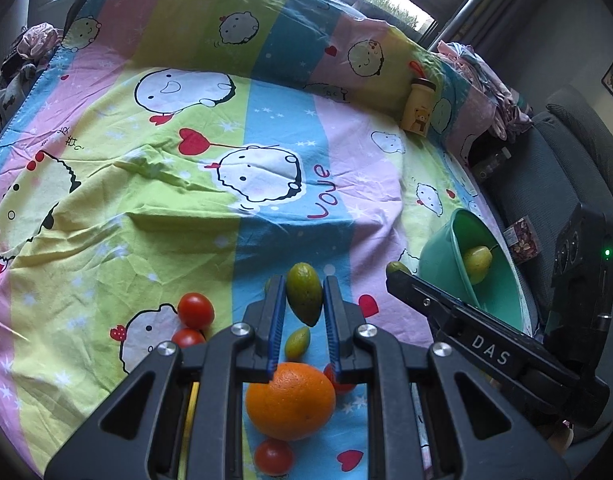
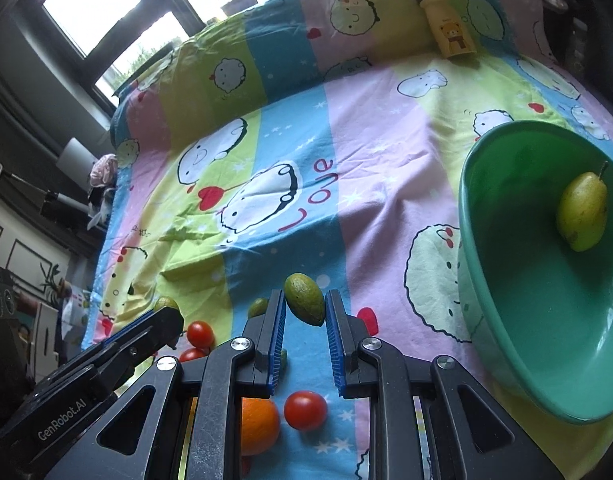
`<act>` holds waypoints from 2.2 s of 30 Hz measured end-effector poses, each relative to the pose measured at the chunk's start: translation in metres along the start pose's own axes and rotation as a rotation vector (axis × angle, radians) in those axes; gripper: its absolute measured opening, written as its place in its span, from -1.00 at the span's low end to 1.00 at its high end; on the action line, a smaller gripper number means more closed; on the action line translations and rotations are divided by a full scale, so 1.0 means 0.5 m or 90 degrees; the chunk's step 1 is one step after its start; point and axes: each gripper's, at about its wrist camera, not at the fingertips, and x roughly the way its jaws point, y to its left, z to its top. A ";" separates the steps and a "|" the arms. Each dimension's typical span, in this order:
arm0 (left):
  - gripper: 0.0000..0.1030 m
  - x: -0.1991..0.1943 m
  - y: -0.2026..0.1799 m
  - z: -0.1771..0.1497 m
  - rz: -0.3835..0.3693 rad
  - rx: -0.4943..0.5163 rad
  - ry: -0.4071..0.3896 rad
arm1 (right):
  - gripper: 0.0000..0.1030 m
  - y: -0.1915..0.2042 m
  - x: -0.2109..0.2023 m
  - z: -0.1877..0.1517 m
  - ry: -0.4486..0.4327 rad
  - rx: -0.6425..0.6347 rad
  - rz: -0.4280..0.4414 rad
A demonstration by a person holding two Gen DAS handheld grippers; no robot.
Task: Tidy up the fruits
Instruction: 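Carry the small green fruit in the right gripper over the basin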
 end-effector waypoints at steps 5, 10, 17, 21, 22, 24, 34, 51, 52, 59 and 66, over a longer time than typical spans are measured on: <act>-0.65 -0.019 -0.013 -0.001 -0.014 0.005 -0.019 | -0.57 -0.010 -0.022 0.003 -0.020 0.012 0.008; -0.65 -0.028 -0.027 -0.002 -0.019 0.018 -0.029 | -0.57 -0.020 -0.045 0.003 -0.040 0.019 0.009; -0.65 -0.040 -0.054 -0.006 -0.034 0.036 -0.041 | -0.57 -0.039 -0.078 0.004 -0.070 0.036 0.005; -0.65 -0.046 -0.073 -0.009 -0.040 0.049 -0.049 | -0.57 -0.051 -0.099 0.004 -0.089 0.045 -0.001; -0.65 -0.047 -0.079 -0.011 -0.042 0.053 -0.050 | -0.57 -0.055 -0.104 0.005 -0.093 0.048 -0.002; -0.65 -0.048 -0.090 -0.013 -0.046 0.062 -0.053 | -0.57 -0.061 -0.114 0.005 -0.104 0.051 -0.012; -0.65 -0.047 -0.159 -0.010 -0.075 0.108 -0.058 | -0.57 -0.098 -0.163 0.008 -0.153 0.083 -0.035; -0.65 0.023 -0.300 -0.014 -0.099 0.206 -0.024 | -0.57 -0.226 -0.235 -0.006 -0.209 0.195 -0.087; -0.65 0.027 -0.307 -0.015 -0.103 0.210 -0.020 | -0.57 -0.232 -0.237 -0.006 -0.210 0.200 -0.090; -0.65 0.058 -0.349 -0.024 -0.142 0.228 0.014 | -0.57 -0.269 -0.246 -0.013 -0.211 0.229 -0.101; -0.65 0.092 -0.376 -0.035 -0.162 0.238 0.055 | -0.57 -0.295 -0.241 -0.018 -0.199 0.249 -0.111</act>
